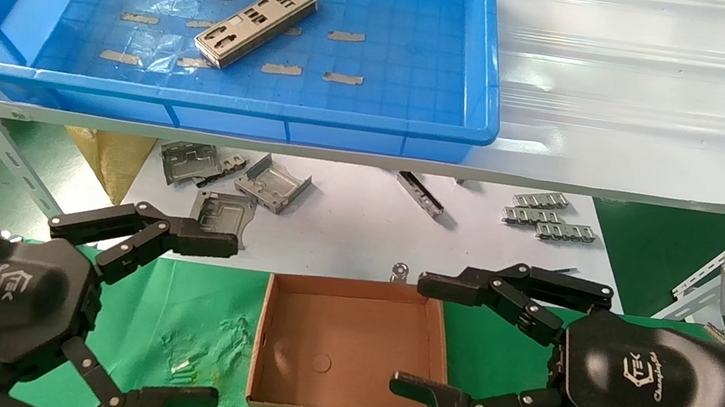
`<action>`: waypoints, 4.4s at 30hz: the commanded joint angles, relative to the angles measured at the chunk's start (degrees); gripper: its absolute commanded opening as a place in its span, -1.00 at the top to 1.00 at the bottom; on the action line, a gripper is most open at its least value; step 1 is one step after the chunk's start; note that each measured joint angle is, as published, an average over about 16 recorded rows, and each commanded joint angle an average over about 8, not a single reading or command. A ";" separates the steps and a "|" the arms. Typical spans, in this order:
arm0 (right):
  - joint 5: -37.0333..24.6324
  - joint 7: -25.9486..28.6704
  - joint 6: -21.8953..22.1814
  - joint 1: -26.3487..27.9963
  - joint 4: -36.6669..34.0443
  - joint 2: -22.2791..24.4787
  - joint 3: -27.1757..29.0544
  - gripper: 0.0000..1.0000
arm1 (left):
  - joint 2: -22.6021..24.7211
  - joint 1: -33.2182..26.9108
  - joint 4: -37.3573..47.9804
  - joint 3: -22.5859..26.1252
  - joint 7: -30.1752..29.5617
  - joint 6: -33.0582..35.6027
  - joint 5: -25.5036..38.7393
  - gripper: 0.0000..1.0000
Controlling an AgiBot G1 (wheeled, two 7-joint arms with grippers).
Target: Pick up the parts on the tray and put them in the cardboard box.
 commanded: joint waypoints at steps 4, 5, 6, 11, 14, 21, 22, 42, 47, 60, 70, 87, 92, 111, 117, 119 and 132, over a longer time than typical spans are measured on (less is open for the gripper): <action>0.00 0.00 0.00 0.00 0.00 0.00 0.00 1.00 | 0.00 0.00 0.00 0.00 0.00 0.00 0.00 -1.00; 0.00 0.00 0.00 0.00 0.00 0.00 0.00 1.00 | 0.00 0.00 0.00 0.00 0.00 0.00 0.00 -1.00; 0.00 0.00 0.00 0.00 0.00 0.00 0.00 1.00 | 0.00 0.00 0.00 0.00 0.00 0.00 0.00 -1.00; 0.00 0.00 0.00 0.00 0.00 0.00 0.00 1.00 | -0.01 0.00 -0.02 0.00 -0.01 0.00 0.00 -1.00; 0.00 0.00 0.00 0.00 0.00 0.00 0.00 1.00 | 0.00 -0.15 -0.06 -0.04 -0.04 -0.07 -0.01 -1.00; 0.00 0.00 0.00 0.00 -0.01 0.00 0.00 1.00 | 1.76 -6.39 0.95 0.42 -1.80 -2.20 2.14 -1.00; 0.00 0.00 -0.01 0.00 -0.01 0.00 0.00 1.00 | 2.31 -8.11 1.59 0.74 -2.22 -2.75 3.08 -1.00; 0.01 -0.01 -0.01 0.01 -0.01 0.00 -0.01 1.00 | 24.89 -45.36 47.21 15.07 1.16 -13.93 33.68 -1.00; 0.01 -0.01 0.00 0.01 -0.01 0.00 -0.01 1.00 | 28.75 -48.95 56.35 16.16 3.70 -16.62 35.84 -1.00; 0.01 -0.01 0.00 0.01 -0.01 0.00 -0.02 -0.41 | 33.60 -52.49 67.67 16.13 9.00 -27.01 36.79 -1.00; 0.01 -0.01 0.00 0.01 -0.01 0.01 -0.02 -1.00 | 34.88 -53.41 70.41 16.06 10.24 -28.03 36.76 -0.97; 0.02 -0.01 0.00 0.01 -0.01 0.01 -0.02 -1.00 | 35.30 -53.82 72.68 15.70 10.31 -27.76 36.24 1.00; 0.02 -0.01 0.00 0.01 -0.01 0.01 -0.02 -1.00 | 35.37 -53.74 72.75 15.68 10.81 -28.11 36.22 1.00; 0.02 -0.02 0.00 0.01 -0.01 0.01 -0.03 -1.00 | 35.77 -53.42 72.92 15.49 12.27 -30.23 35.96 1.00; 0.02 -0.02 0.00 0.01 -0.01 0.01 -0.03 -1.00 | 35.83 -53.51 72.86 15.41 12.73 -30.48 35.85 1.00; 0.02 -0.02 0.00 0.01 -0.01 0.01 -0.03 -1.00 | 35.91 -53.53 72.90 15.42 12.81 -30.53 35.87 0.99; 0.03 -0.02 0.00 0.01 -0.01 0.01 -0.04 -1.00 | 36.30 -53.50 73.17 15.49 13.10 -31.09 35.96 -1.00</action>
